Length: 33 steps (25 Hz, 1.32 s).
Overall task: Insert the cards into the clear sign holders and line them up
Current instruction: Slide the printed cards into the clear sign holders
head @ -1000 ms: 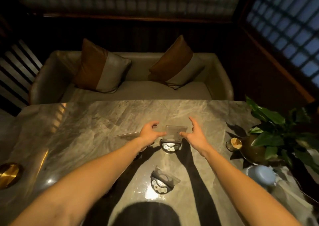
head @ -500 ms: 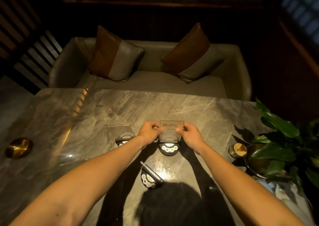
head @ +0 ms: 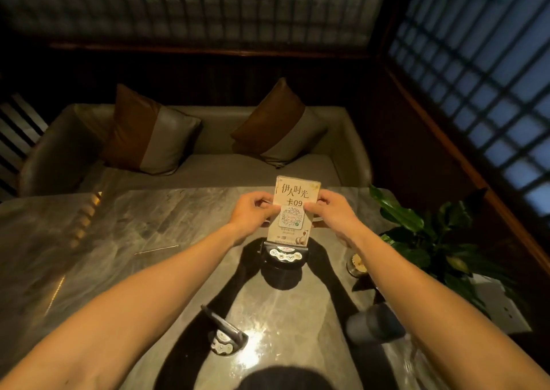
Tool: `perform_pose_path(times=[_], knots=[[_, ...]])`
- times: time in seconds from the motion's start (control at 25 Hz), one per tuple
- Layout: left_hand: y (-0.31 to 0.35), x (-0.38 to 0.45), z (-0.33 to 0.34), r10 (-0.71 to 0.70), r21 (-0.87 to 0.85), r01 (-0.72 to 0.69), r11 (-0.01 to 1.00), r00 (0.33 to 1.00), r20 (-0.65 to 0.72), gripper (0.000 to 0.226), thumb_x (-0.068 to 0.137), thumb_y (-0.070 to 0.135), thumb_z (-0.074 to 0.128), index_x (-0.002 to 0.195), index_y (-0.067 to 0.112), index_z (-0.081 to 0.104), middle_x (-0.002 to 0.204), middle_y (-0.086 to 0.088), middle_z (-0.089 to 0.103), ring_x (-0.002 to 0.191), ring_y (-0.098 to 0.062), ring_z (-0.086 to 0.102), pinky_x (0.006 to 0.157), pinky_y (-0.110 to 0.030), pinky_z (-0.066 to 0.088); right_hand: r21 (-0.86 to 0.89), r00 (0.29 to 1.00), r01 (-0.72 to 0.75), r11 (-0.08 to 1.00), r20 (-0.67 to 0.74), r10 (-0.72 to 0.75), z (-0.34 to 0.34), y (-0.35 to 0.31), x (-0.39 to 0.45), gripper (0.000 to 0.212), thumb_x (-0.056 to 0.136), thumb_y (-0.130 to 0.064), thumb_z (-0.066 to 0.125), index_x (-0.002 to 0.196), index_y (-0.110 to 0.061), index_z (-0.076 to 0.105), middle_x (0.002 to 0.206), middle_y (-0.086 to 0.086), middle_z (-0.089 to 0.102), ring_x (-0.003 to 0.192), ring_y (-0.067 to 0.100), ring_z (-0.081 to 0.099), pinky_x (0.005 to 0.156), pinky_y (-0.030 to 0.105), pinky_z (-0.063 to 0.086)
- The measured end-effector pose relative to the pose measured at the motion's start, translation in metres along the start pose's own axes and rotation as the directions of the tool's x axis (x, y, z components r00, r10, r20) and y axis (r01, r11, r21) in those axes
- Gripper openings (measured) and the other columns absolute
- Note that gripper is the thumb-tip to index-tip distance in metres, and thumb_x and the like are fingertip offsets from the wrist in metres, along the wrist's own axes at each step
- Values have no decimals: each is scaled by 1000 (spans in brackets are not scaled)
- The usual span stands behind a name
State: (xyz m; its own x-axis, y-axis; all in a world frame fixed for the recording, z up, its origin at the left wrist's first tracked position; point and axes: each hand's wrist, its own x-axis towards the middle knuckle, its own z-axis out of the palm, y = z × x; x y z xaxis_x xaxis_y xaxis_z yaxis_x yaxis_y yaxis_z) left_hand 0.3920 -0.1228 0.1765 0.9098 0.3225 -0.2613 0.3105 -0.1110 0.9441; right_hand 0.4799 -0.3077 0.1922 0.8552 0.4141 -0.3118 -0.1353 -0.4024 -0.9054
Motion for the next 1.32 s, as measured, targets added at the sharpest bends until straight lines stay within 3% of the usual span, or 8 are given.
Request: perform_pose_path(times=[0.24, 0.32, 0.48, 0.72, 0.84, 0.96, 1.12, 1.32], knots=[[49, 61, 59, 100, 19, -99, 995, 995, -20, 12, 89, 14, 72, 100, 19, 71, 93, 8, 77, 90, -13, 74, 75, -39, 64, -89, 997, 76, 993, -16, -78, -86, -21, 41, 23, 96, -14, 66, 113, -29, 63, 120, -8, 72, 105, 13, 70, 82, 42, 63], [58, 88, 87, 101, 17, -101, 995, 995, -14, 12, 89, 14, 73, 101, 18, 71, 93, 6, 78, 89, -14, 74, 75, -41, 64, -94, 996, 84, 992, -16, -86, -120, -21, 60, 27, 96, -12, 65, 112, -32, 61, 117, -9, 72, 102, 11, 70, 77, 36, 64], [67, 147, 154, 109, 6, -109, 994, 994, 10, 10, 87, 15, 74, 96, 17, 71, 93, 2, 78, 89, -18, 75, 75, -45, 63, -43, 999, 26, 999, -35, -28, -193, -2, 107, 26, 96, -3, 61, 117, -20, 60, 105, -7, 70, 95, 11, 70, 58, 18, 57], [67, 229, 240, 107, 20, -108, 994, 994, 17, 11, 88, 16, 74, 98, 12, 72, 97, -1, 76, 91, -18, 72, 72, -34, 63, -95, 995, 1, 995, -100, -10, -271, 46, 183, 27, 95, -7, 65, 120, -17, 64, 118, 3, 72, 108, 20, 70, 89, 40, 60], [55, 265, 275, 96, 55, -94, 994, 995, -22, 8, 87, 16, 76, 94, 14, 76, 92, 5, 73, 81, -5, 67, 63, -15, 54, -216, 990, 18, 976, -132, -47, -297, 69, 214, 23, 96, -13, 65, 118, -18, 66, 110, -3, 71, 97, 10, 68, 73, 22, 56], [37, 298, 302, 31, 14, -31, 999, 998, -57, 9, 84, 10, 77, 94, 10, 78, 89, 0, 73, 80, -13, 67, 71, -27, 56, -252, 983, -16, 968, -179, -30, -312, 92, 239, 16, 97, -10, 64, 112, -14, 69, 102, -3, 70, 84, 5, 65, 58, 14, 50], [18, 326, 331, -25, -13, 24, 1000, 999, -46, 12, 85, 5, 76, 96, 4, 77, 94, -8, 74, 89, -20, 70, 87, -34, 58, -280, 980, -53, 958, -199, -4, -325, 124, 261, 9, 98, -12, 62, 101, -20, 66, 96, -8, 68, 92, 11, 66, 64, 19, 52], [1, 341, 355, -84, 19, 84, 996, 996, -20, 16, 83, 6, 77, 99, 3, 77, 94, -9, 75, 81, -13, 67, 76, -21, 54, -294, 975, -102, 950, -220, 36, -336, 156, 274, 19, 98, -12, 62, 88, -29, 61, 90, -13, 66, 89, 8, 65, 73, 25, 56]])
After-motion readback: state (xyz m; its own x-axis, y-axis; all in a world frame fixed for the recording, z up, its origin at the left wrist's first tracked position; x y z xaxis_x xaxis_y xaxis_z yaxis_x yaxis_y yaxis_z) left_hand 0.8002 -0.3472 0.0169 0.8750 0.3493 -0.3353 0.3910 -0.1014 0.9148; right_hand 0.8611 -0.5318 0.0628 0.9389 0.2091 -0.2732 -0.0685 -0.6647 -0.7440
